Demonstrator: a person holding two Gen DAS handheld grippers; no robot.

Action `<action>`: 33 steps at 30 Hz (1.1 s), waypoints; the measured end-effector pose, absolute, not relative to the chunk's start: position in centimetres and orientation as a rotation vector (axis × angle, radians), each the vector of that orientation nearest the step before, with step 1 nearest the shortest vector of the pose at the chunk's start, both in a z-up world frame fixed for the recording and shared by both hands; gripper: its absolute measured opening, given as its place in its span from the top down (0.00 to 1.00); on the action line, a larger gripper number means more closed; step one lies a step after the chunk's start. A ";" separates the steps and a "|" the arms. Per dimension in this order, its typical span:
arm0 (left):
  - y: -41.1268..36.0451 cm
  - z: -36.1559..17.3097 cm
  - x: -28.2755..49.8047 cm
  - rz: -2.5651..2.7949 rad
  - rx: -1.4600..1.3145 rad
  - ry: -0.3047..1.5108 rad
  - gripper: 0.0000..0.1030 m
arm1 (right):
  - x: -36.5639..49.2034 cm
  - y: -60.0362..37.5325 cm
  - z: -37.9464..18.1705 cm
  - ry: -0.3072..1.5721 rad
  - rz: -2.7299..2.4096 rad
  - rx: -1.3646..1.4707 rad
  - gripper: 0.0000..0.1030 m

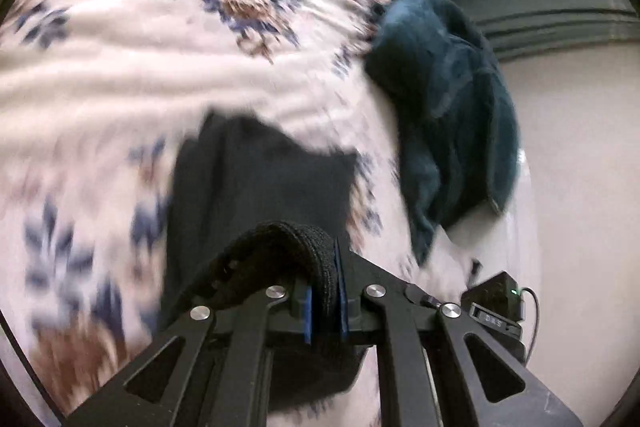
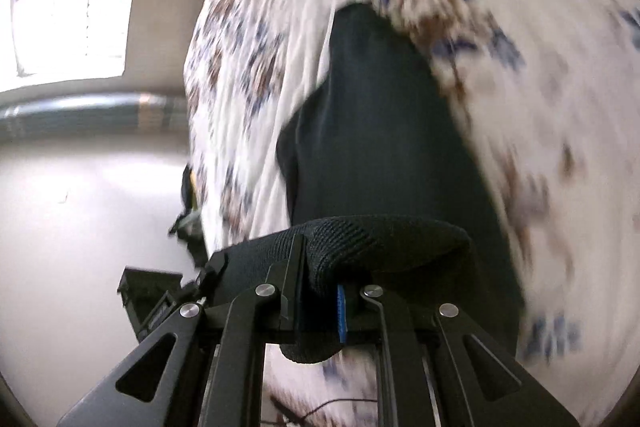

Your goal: Fold small clothes

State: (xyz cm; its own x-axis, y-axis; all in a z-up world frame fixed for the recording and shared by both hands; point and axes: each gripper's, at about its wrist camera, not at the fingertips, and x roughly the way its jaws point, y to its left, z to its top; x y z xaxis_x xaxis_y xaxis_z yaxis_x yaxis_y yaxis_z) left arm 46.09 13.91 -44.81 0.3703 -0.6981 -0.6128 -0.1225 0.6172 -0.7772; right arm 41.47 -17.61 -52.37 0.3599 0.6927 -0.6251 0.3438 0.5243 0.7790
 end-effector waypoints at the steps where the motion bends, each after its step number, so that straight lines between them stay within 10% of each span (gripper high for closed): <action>1: 14.1 -45.5 47.2 -0.419 -0.860 1.161 0.92 | 44.3 -17.6 -53.0 1.238 0.280 1.049 0.88; 4: 14.7 -48.8 51.2 -0.374 -0.955 1.235 0.86 | 50.7 -18.6 -55.0 1.269 0.266 1.046 0.88; 8: 16.7 -49.9 52.8 -0.352 -1.077 1.199 0.35 | 56.6 -18.7 -58.2 1.348 0.221 1.118 0.81; 13: 18.2 -47.9 53.1 -0.348 -0.941 1.138 0.35 | 56.8 -21.4 -57.6 1.201 0.213 1.173 0.29; 19: 12.8 -49.2 55.6 -0.333 -0.439 1.261 0.35 | 56.7 -23.1 -57.8 1.237 0.131 0.956 0.28; 21: 11.4 -49.3 55.9 -0.334 -0.367 1.232 0.55 | 57.2 -22.9 -58.9 1.285 0.146 0.911 0.28; 23: 10.3 -49.0 56.1 -0.357 -0.326 1.211 0.95 | 58.4 -21.5 -59.9 1.325 0.211 0.838 0.30; 27: 9.8 -47.8 56.1 -0.365 -0.320 1.169 0.96 | 59.6 -18.1 -60.1 1.375 0.214 0.580 0.87; 33: 10.6 -47.1 57.8 -0.307 -0.334 1.155 0.96 | 58.8 -18.7 -57.3 1.243 0.165 0.538 0.94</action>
State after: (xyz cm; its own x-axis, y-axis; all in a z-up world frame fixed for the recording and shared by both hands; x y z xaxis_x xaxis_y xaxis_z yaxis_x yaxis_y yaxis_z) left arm 57.85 10.62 -47.05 0.3728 -0.4033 -0.8357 0.0647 0.9097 -0.4102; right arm 58.85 -18.73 -57.30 0.3288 0.4034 -0.8539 0.1673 0.8650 0.4731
